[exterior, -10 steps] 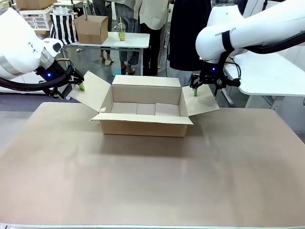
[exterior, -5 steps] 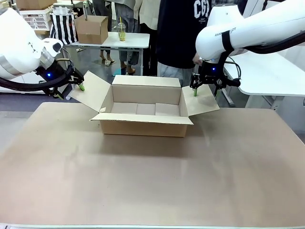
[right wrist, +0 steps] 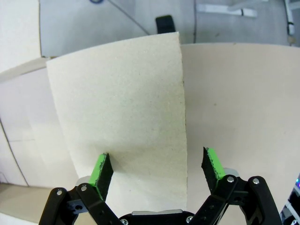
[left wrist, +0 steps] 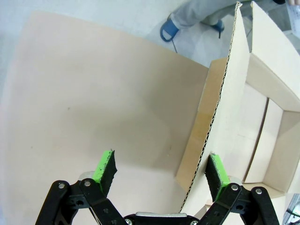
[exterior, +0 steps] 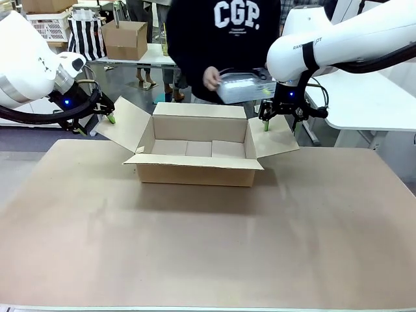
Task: Pack the gift set into the box.
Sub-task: Lift both hands away from the flaps of the Package Box.
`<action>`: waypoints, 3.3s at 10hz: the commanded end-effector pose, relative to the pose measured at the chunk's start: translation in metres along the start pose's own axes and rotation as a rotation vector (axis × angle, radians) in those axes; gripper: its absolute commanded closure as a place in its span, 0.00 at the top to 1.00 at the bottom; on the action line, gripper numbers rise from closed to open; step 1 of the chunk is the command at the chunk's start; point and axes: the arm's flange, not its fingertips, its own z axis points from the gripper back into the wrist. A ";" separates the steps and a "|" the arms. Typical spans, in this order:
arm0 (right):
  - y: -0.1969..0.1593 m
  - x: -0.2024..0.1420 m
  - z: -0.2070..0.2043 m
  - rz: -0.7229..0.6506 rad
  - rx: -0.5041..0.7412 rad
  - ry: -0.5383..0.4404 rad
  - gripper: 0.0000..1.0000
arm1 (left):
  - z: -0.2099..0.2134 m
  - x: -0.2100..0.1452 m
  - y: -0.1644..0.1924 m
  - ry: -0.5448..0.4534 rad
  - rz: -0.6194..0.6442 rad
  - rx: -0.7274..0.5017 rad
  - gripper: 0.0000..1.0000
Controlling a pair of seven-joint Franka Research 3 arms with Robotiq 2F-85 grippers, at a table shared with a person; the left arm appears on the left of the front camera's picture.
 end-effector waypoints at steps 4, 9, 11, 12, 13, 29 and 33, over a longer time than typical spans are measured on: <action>-0.001 0.001 0.003 -0.007 -0.027 -0.003 1.00 | 0.002 0.000 -0.002 -0.004 0.010 0.014 1.00; -0.001 0.001 0.003 -0.007 -0.027 -0.003 1.00 | 0.002 0.000 -0.002 -0.004 0.010 0.014 1.00; -0.001 0.001 0.003 -0.007 -0.027 -0.003 1.00 | 0.002 0.000 -0.002 -0.004 0.010 0.014 1.00; -0.001 0.001 0.003 -0.007 -0.027 -0.003 1.00 | 0.002 0.000 -0.002 -0.004 0.010 0.014 1.00; -0.001 0.001 0.003 -0.007 -0.027 -0.003 1.00 | 0.002 0.000 -0.002 -0.004 0.010 0.014 1.00; -0.001 0.001 0.003 -0.007 -0.027 -0.003 1.00 | 0.002 0.000 -0.002 -0.004 0.010 0.014 1.00; -0.001 0.001 0.003 -0.007 -0.027 -0.003 1.00 | 0.002 0.000 -0.002 -0.004 0.010 0.014 1.00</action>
